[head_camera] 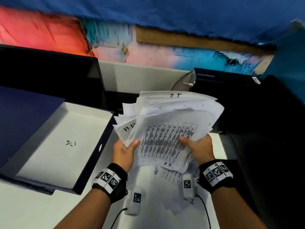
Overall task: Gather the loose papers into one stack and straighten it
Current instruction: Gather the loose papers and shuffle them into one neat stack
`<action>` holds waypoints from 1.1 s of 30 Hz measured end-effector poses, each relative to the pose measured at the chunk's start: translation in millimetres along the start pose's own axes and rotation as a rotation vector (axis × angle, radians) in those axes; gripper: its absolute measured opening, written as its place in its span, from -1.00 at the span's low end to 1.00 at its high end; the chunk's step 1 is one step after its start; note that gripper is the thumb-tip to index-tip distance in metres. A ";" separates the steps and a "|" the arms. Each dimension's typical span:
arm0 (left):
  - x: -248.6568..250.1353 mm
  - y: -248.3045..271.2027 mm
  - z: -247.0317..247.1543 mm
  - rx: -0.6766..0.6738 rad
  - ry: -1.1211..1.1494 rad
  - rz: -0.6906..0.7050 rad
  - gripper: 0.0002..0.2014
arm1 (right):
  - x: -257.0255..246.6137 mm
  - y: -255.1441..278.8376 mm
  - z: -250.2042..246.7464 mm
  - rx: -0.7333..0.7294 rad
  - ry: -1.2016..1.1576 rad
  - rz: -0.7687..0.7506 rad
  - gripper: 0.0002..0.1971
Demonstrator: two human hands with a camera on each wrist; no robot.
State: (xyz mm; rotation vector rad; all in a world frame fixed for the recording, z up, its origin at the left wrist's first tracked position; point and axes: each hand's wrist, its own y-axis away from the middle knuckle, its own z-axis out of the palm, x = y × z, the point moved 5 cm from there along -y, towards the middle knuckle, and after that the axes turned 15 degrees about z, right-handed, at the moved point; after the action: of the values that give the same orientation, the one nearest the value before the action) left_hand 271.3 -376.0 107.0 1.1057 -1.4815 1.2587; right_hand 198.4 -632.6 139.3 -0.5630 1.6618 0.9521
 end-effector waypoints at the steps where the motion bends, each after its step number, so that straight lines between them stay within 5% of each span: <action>1: 3.5 -0.5 1.5 -0.003 0.006 0.017 -0.81 | -0.3 -0.2 -2.2 0.024 -0.030 -0.002 -0.66; 5: 24.1 -8.5 6.0 -0.030 0.062 0.108 -0.88 | -1.7 3.7 -10.0 0.072 -0.072 -0.036 -0.54; 10: 23.2 -23.2 8.5 -0.028 0.054 0.107 -0.35 | -6.7 9.4 -6.4 0.051 -0.052 -0.070 -0.62; 12: 23.7 -27.0 11.7 -0.032 0.062 0.095 -0.29 | -14.5 10.4 -5.1 0.066 -0.095 -0.077 -0.63; 16: 26.8 -27.9 12.7 -0.019 0.069 0.123 -0.58 | -18.4 13.8 -5.1 0.087 -0.119 -0.121 -0.68; 22: -4.3 -10.2 22.8 -0.143 0.082 -0.042 -0.52 | 17.9 6.8 -0.2 0.076 -0.012 0.050 -0.54; 26: -4.4 -13.5 18.0 -0.014 0.087 -0.017 -0.68 | 7.8 9.5 -1.3 0.089 -0.180 0.026 -0.65; 29: -12.5 -5.8 22.6 -0.009 0.049 -0.030 -0.74 | 25.4 9.0 2.5 0.082 -0.096 0.057 -0.67; 33: -16.8 -3.0 23.1 0.003 -0.084 -0.010 -0.90 | 96.6 -13.2 -25.1 0.345 0.384 0.398 -0.22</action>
State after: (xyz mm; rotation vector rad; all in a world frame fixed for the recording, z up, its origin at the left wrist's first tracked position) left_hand 276.4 -397.8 88.9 1.1798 -1.5349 1.2212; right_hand 165.2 -650.6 46.0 -0.1857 2.2852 0.8374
